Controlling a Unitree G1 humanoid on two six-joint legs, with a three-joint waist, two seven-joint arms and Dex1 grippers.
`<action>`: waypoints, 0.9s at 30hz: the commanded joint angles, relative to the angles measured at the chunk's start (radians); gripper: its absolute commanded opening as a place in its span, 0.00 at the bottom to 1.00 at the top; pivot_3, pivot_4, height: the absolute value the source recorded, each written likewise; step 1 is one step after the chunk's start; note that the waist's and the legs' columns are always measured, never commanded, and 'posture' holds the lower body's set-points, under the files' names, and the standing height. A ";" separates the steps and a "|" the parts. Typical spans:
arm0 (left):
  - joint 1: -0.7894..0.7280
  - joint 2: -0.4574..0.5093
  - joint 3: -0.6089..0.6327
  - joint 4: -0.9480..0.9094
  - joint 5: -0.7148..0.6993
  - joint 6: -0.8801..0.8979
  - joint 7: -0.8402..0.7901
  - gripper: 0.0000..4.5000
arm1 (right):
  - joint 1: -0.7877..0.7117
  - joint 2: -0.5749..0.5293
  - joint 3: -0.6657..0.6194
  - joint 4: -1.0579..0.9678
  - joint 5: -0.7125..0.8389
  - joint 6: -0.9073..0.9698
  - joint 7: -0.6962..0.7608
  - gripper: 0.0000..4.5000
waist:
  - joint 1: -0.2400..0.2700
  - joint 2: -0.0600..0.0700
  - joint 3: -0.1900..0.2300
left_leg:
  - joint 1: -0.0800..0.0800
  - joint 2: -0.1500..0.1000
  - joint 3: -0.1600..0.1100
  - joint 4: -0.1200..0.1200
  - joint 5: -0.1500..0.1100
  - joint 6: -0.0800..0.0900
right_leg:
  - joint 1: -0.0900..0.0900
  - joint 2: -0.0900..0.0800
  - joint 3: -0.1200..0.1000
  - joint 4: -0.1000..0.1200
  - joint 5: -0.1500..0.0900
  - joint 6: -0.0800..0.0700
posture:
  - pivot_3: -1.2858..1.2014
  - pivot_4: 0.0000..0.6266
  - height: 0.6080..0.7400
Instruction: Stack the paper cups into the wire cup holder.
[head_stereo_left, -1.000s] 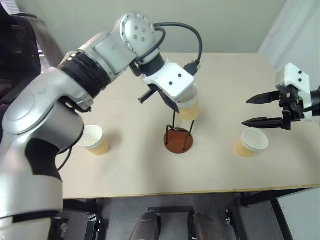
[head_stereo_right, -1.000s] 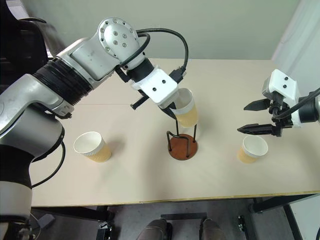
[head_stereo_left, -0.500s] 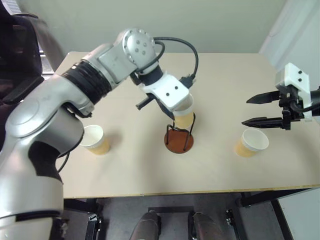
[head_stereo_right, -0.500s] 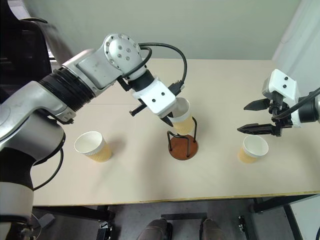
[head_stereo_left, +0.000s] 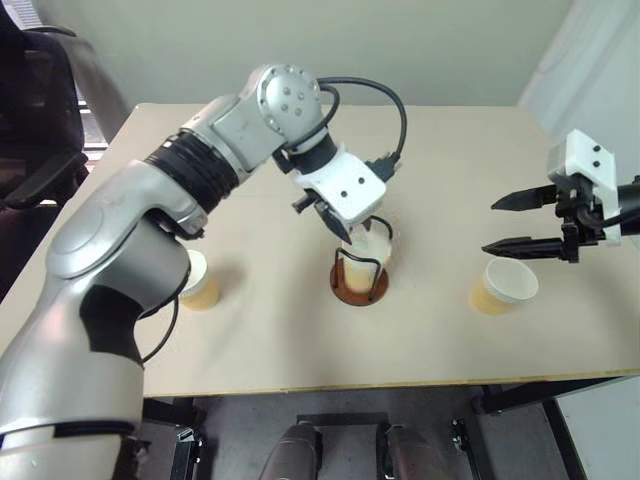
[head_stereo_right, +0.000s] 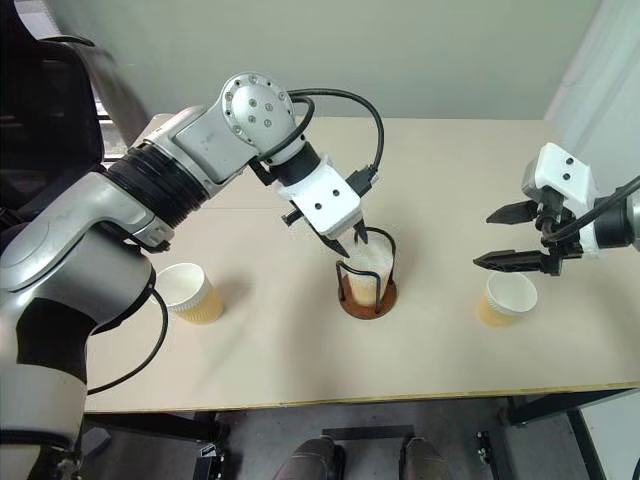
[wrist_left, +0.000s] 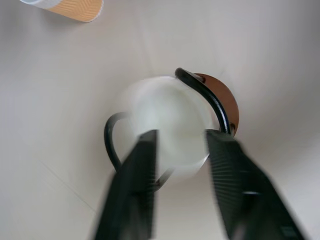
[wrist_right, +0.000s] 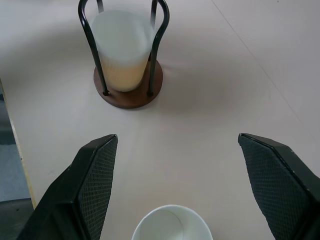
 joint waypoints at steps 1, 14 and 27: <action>-0.005 0.003 0.043 -0.004 0.000 -0.008 -0.031 0.68 | -0.007 -0.009 -0.049 -0.026 0.012 0.002 -0.009 0.87 | 0.000 0.000 0.000 | 0.000 0.000 0.000 0.000 0.000 0.000 | 0.000 0.000 0.000 0.000 0.000 0.000 | 0.52 0.24 1.00; 0.022 0.070 0.248 0.120 -0.049 0.104 -0.031 1.00 | 0.021 0.007 -0.076 -0.058 0.032 0.036 -0.055 0.87 | -0.004 0.000 0.000 | 0.000 0.001 -0.001 -0.001 -0.001 0.001 | -0.001 0.001 0.000 0.000 0.000 0.000 | 0.52 0.24 1.00; 0.311 0.295 0.540 -0.331 -0.422 0.723 -0.031 1.00 | 0.074 0.018 -0.120 -0.164 0.112 0.104 -0.093 0.87 | -0.002 0.001 0.000 | 0.000 0.000 -0.001 -0.001 0.005 -0.008 | -0.001 0.000 0.000 0.000 -0.002 -0.002 | 0.52 0.24 1.00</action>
